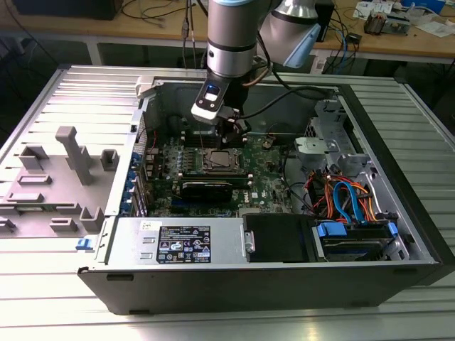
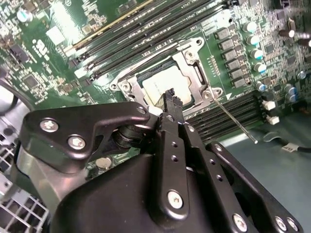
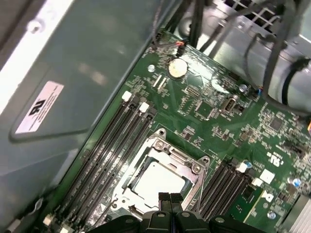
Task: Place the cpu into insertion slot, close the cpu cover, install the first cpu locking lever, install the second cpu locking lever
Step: 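Install the first cpu locking lever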
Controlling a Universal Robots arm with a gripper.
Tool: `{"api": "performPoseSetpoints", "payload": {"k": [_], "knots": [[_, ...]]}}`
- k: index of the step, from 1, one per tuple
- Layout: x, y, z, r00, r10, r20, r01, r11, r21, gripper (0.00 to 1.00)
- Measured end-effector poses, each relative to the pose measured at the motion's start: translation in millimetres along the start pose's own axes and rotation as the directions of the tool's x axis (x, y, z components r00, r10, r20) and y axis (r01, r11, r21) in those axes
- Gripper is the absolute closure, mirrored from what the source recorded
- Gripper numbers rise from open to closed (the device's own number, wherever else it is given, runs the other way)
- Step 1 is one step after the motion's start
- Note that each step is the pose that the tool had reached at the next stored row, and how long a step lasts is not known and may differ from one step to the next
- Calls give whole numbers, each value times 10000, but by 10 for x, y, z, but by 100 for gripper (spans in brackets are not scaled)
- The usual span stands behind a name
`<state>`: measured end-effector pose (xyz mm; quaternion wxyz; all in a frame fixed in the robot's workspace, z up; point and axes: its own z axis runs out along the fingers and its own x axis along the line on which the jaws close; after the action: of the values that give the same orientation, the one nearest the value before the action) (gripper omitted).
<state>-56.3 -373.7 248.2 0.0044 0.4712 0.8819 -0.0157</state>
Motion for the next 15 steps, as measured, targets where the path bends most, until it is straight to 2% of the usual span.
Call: {"api": "performPoseSetpoints", "payload": {"k": [12, 13, 14, 15], "knots": [[0, 0, 0, 10000, -88, 3, 88, 10000, -1, 89], [1, -1, 0, 9998, -194, 10, 194, 9998, -11, 89], [0, -1, 0, 9988, -479, 25, 479, 9988, -28, 89], [0, -1, 0, 9973, -736, 66, 737, 9973, -77, 89]]}}
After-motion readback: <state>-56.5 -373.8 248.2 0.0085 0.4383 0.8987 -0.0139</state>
